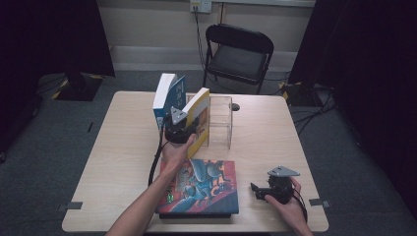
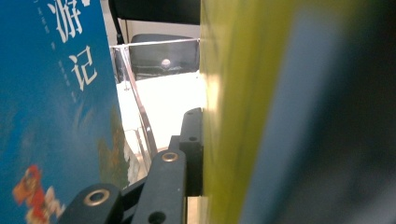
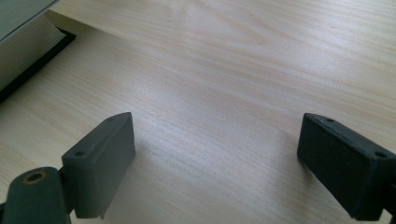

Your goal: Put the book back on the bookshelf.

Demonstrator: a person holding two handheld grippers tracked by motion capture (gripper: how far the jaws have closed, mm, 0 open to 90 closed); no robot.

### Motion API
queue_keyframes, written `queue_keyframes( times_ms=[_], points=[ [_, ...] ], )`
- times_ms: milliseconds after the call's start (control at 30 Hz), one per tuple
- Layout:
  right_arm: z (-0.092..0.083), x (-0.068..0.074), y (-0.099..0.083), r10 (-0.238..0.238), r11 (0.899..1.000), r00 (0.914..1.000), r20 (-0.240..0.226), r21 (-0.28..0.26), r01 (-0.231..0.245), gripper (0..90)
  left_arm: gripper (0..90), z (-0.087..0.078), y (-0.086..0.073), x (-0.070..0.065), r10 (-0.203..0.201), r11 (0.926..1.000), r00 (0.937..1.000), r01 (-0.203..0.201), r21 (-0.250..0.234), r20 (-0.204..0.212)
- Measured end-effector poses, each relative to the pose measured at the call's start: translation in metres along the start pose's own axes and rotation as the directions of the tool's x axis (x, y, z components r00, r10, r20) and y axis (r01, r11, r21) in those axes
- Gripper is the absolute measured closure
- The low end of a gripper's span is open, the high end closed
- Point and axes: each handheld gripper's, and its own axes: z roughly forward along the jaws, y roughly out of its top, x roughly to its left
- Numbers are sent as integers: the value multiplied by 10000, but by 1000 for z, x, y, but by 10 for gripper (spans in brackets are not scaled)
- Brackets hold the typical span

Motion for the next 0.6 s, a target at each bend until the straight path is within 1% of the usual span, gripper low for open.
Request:
queue_keyframes(
  times_ms=[100,133,167,200,233,267,300,333,367,400,467,567,600],
  points=[
    [0,0,0,0,10000,10000,2,-1,0,111,739,-5,0,1,119,9999,9999,-119,80,98],
    [0,0,0,0,10000,10000,1,0,0,111,729,-8,0,0,140,9998,9998,-141,100,123],
    [0,0,0,-1,10000,10000,0,0,1,111,711,-10,1,0,134,9998,9996,-137,124,232],
    [0,0,0,3,10000,10000,1,2,-3,111,681,-13,2,0,130,9997,9995,-136,200,279],
    [0,0,0,0,10000,10000,0,-2,0,111,683,-18,6,-2,396,9987,9988,-404,302,289],
    [0,0,0,1,10000,10000,1,2,-1,111,680,-20,8,-3,373,9986,9985,-388,366,391],
    [0,0,0,1,10000,10000,1,2,-1,111,677,-20,8,-3,373,9986,9985,-388,366,391],
    [0,0,0,0,10000,10000,2,0,0,111,678,-25,12,-5,476,9981,9981,-491,368,394],
    [0,0,0,2,10000,10000,1,1,-2,111,676,-25,12,-5,476,9981,9981,-491,368,394],
    [0,0,0,2,10000,10000,1,1,-2,111,676,-27,14,-6,422,9979,9983,-441,467,409],
    [0,0,0,0,10000,10000,0,3,0,111,651,-32,21,-5,201,9974,9978,-244,679,634],
    [0,0,0,1,10000,10000,1,3,-1,111,645,-35,26,-5,263,9951,9975,-324,930,659],
    [0,0,0,-2,10000,10000,0,3,2,111,661,-38,29,-5,426,9946,9974,-479,925,589]
  ],
)
